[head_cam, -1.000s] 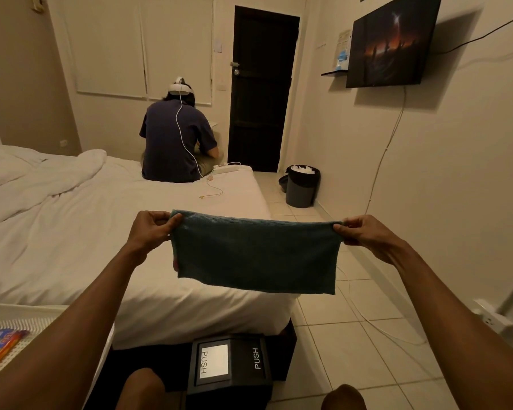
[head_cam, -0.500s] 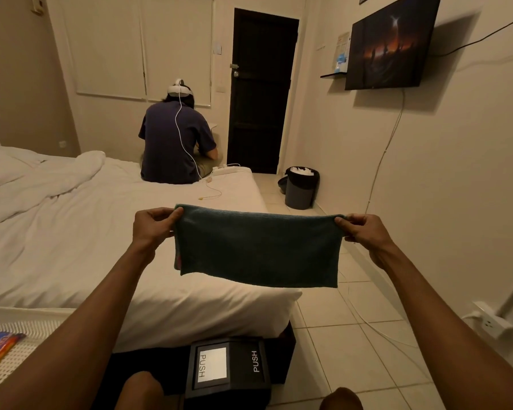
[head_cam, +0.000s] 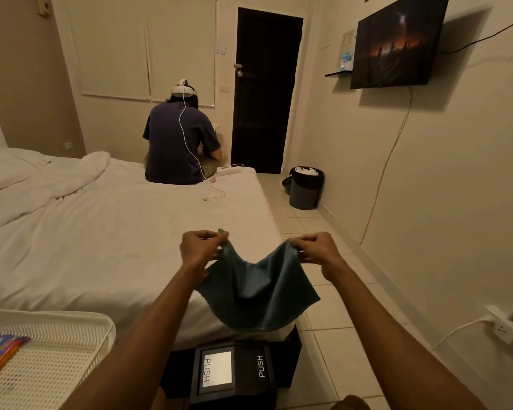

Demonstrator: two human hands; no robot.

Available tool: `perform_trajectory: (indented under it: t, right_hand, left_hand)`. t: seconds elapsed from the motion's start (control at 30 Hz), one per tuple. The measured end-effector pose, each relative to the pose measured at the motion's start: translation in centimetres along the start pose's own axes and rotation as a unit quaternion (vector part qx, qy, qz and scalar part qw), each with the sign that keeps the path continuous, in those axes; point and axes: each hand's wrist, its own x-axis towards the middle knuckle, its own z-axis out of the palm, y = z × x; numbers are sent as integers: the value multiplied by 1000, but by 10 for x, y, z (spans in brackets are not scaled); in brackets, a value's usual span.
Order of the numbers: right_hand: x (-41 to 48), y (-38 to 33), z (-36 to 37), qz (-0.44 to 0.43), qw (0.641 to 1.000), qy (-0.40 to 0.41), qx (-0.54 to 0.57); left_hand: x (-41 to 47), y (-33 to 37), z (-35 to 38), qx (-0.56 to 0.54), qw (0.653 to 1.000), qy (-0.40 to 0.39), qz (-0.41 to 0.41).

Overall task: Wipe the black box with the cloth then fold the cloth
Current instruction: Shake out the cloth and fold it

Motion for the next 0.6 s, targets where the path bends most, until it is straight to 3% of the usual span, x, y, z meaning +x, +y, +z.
perform_trajectory:
  t: [0.23, 0.6]
  right_hand:
    - [-4, -11, 40, -48, 998, -31, 1]
    - [-6, -15, 38, -75, 993, -90, -5]
  left_hand:
    - [-14, 0, 38, 8, 991, -126, 38]
    - [-19, 0, 43, 66, 968, -227, 89]
